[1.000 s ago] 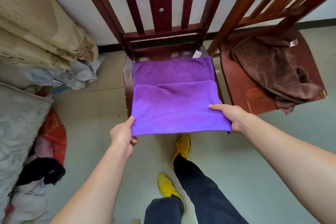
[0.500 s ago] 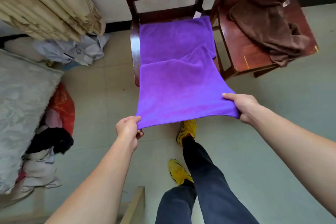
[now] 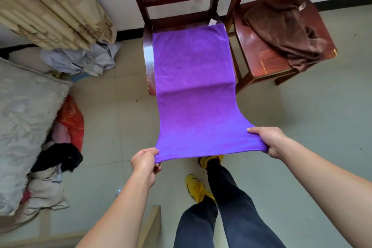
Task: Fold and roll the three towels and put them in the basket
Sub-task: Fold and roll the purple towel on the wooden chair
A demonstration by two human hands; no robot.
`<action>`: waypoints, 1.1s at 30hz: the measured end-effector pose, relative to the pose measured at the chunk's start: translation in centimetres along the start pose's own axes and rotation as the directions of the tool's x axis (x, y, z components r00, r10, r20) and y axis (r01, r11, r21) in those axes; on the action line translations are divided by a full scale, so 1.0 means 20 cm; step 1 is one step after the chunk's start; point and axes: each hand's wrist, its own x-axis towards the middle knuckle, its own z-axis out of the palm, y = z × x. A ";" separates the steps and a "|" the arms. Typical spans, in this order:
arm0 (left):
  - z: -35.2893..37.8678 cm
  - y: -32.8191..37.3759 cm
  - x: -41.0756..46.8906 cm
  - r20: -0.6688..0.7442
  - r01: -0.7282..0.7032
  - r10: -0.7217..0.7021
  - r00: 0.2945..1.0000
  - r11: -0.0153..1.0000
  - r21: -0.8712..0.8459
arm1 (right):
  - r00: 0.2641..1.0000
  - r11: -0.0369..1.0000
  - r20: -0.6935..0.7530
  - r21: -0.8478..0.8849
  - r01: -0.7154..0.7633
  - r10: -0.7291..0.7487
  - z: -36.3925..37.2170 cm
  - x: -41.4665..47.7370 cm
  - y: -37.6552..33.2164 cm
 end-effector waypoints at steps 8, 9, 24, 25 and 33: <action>0.13 0.31 0.06 0.035 -0.080 0.084 0.996 0.992 -0.101 | 0.991 0.992 -0.059 0.023 0.122 -0.121 0.05 0.09 -0.26; 0.16 0.37 0.08 0.030 -0.086 0.090 0.995 0.989 -0.120 | 0.992 0.993 -0.050 0.025 0.114 -0.113 0.06 0.10 -0.32; 0.53 1.27 0.22 0.151 -0.003 0.073 0.986 0.907 -0.420 | 0.927 0.864 0.368 0.487 -0.130 -0.068 0.11 0.31 -1.22; 0.57 1.34 0.23 0.177 -0.006 0.092 0.980 0.900 -0.436 | 0.915 0.839 0.394 0.524 -0.149 -0.083 0.13 0.32 -1.30; 0.80 1.60 0.43 0.088 -0.320 0.318 0.944 0.947 0.012 | 0.954 0.948 0.139 0.222 0.230 -0.264 0.31 0.49 -1.55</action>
